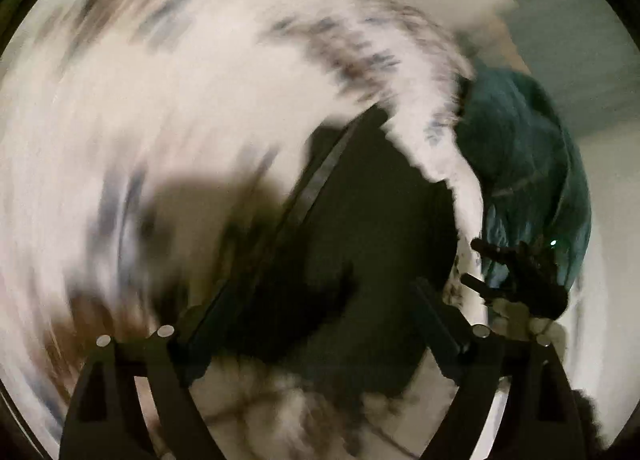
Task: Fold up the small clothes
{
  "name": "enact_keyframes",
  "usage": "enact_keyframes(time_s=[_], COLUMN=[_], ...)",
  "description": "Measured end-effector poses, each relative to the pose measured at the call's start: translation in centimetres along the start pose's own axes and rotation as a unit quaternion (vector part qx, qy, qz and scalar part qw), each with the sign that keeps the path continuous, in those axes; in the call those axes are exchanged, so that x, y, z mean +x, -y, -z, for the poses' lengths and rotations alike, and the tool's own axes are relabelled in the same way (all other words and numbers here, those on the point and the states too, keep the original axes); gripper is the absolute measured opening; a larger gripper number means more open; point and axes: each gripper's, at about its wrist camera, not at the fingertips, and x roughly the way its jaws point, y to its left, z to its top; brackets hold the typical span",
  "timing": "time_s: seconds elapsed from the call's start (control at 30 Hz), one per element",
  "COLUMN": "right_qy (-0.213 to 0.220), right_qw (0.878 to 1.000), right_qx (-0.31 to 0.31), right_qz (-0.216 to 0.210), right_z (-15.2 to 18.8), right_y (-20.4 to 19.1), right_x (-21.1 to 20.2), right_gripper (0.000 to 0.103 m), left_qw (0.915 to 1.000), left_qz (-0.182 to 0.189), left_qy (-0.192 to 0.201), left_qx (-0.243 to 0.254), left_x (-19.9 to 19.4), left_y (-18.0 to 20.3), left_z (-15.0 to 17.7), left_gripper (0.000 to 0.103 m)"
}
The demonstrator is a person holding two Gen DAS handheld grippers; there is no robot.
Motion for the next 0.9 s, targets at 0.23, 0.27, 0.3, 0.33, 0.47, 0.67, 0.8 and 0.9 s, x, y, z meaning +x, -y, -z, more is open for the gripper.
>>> enact_keyframes(time_s=[0.23,0.27,0.3,0.33,0.47,0.67,0.8,0.9], right_qy=[-0.058,-0.064,-0.065,-0.067,-0.048,-0.023,0.005,0.018], right_qw=[0.997,0.996,0.996,0.995,0.996,0.994,0.988,0.982], right_qx=[0.001,0.005,0.008,0.009,-0.006,0.033,0.084,0.131], right_qz=[-0.046,-0.054,-0.064,-0.071,-0.074,-0.101,-0.132,-0.133], right_z=[-3.1,-3.6,-3.9,-4.0,-3.9,-1.6,3.3,9.7], right_y=[1.8,1.9,1.8,1.7,0.1,0.2,1.0,1.8], right_x=[4.9,5.8,6.7,7.3,8.3,6.5,3.0,0.5], right_gripper=[0.101,0.101,0.101,0.102,0.074,0.023,0.021,0.020], left_qw=[0.9932,0.9926,0.9924,0.9909,0.9906,0.9962,0.9993,0.9972], left_qz=[0.048,0.054,0.040,0.040,0.035,0.037,0.030,0.031], left_qy=[-0.012,-0.011,-0.004,0.010,0.052,0.018,-0.017,-0.057], left_qx=[-0.106,-0.108,-0.116,-0.128,-0.121,-0.077,-0.017,0.036], left_x=[6.1,6.8,7.4,7.7,7.0,6.3,4.1,2.5], left_y=[-2.1,-1.9,-1.7,-1.6,-0.8,0.2,0.3,1.2], left_z=[5.9,5.8,5.6,5.2,3.5,1.1,-1.1,-3.8], left_gripper=[0.088,0.088,0.086,0.086,0.033,0.025,0.023,0.023])
